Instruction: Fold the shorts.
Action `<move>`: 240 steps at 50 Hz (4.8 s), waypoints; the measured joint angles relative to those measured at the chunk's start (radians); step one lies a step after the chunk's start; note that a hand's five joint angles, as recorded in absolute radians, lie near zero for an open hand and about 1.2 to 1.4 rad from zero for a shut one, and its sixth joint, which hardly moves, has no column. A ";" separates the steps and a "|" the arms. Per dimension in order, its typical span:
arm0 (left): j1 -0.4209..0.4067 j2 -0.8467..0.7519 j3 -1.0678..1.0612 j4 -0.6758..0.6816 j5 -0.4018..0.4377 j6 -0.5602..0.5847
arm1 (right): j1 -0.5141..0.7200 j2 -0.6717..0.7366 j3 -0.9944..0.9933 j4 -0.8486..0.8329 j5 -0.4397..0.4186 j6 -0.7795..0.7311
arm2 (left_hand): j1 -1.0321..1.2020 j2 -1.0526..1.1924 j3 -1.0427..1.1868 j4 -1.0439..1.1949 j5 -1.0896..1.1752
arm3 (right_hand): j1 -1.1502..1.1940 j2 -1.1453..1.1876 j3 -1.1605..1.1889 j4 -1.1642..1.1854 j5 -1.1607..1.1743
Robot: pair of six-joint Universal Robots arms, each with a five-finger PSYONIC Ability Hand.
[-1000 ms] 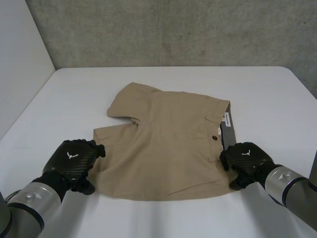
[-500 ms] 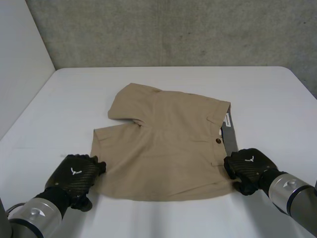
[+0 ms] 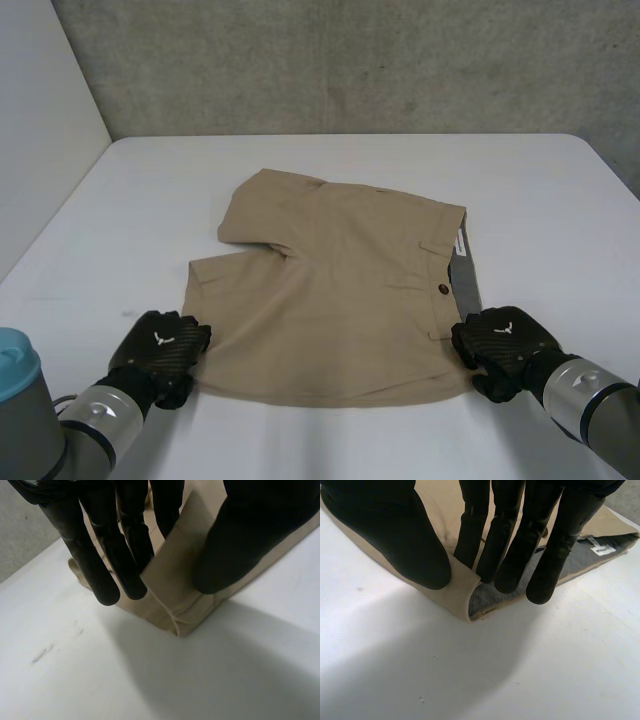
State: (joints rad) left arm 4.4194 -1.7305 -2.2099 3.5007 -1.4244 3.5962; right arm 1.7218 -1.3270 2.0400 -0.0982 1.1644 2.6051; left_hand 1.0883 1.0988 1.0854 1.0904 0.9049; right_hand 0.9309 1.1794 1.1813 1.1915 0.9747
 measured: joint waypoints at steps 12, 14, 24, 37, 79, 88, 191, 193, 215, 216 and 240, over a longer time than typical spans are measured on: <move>0.006 0.066 0.016 -0.090 0.002 0.001 | -0.001 -0.045 -0.017 0.137 -0.004 -0.105 | 0.037 0.095 0.099 0.108 0.074 | 0.000 0.000 0.000 0.000 0.012; 0.004 0.084 0.017 -0.116 0.003 0.001 | -0.003 -0.063 -0.023 0.183 -0.003 -0.139 | 0.037 0.095 0.099 0.108 0.074 | 0.000 0.000 0.000 0.000 0.012; -0.017 0.151 0.051 -0.323 0.011 -0.008 | -0.074 -0.130 -0.077 0.389 -0.021 -0.254 | 0.037 0.095 0.100 0.108 0.074 | 0.013 -0.064 -0.065 -0.069 -0.043; -0.008 0.055 0.092 -0.255 0.002 -0.011 | -0.080 -0.133 -0.002 0.176 -0.082 -0.076 | 0.037 0.096 0.101 0.108 0.074 | -0.312 -0.469 -0.476 -0.485 -0.423; -0.009 0.119 0.141 -0.445 0.002 -0.016 | -0.040 -0.161 0.017 0.012 -0.050 -0.001 | 0.037 0.096 0.101 0.108 0.074 | 0.028 -0.004 0.000 0.000 0.004; -0.019 0.224 0.144 -0.826 0.001 -0.008 | -0.080 -0.308 -0.037 0.410 -0.051 -0.230 | 0.037 0.098 0.101 0.108 0.074 | 0.028 -0.004 0.000 0.000 0.006; -0.167 -0.873 1.625 -0.307 -0.258 -0.001 | 0.194 0.607 -1.046 0.028 0.319 0.065 | 0.037 0.099 0.106 0.112 0.074 | 0.056 0.003 0.001 0.000 0.002; -0.163 -0.886 1.633 -0.283 -0.258 0.003 | 0.198 0.617 -1.049 -0.008 0.327 0.059 | 0.037 0.099 0.106 0.112 0.074 | 0.056 0.003 0.001 0.000 0.002; -0.167 -0.898 1.621 -0.143 -0.257 0.010 | 0.203 0.645 -1.054 -0.234 0.379 0.066 | -0.899 -0.893 -0.863 -0.883 -0.858 | -0.722 -0.953 -0.968 -0.952 -0.901; -0.171 -0.870 1.602 -0.144 -0.258 0.000 | 0.201 0.604 -1.041 -0.232 0.383 0.091 | -0.899 -0.894 -0.863 -0.883 -0.858 | -0.722 -0.953 -0.968 -0.952 -0.901; -0.171 -0.173 0.583 -0.183 -0.097 -0.463 | 0.067 0.137 -0.429 0.048 0.198 0.233 | -0.899 -0.894 -0.863 -0.883 -0.858 | -0.535 -0.726 -0.721 -0.731 -0.709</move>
State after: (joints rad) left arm 4.2480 -1.9033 -1.6270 3.3178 -1.5210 3.1335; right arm 1.7887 -1.1902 1.6109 -0.0503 1.3623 2.8378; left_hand 0.1898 0.2044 0.2228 0.2072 0.0465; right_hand 0.3956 0.4536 0.4603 0.4608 0.2656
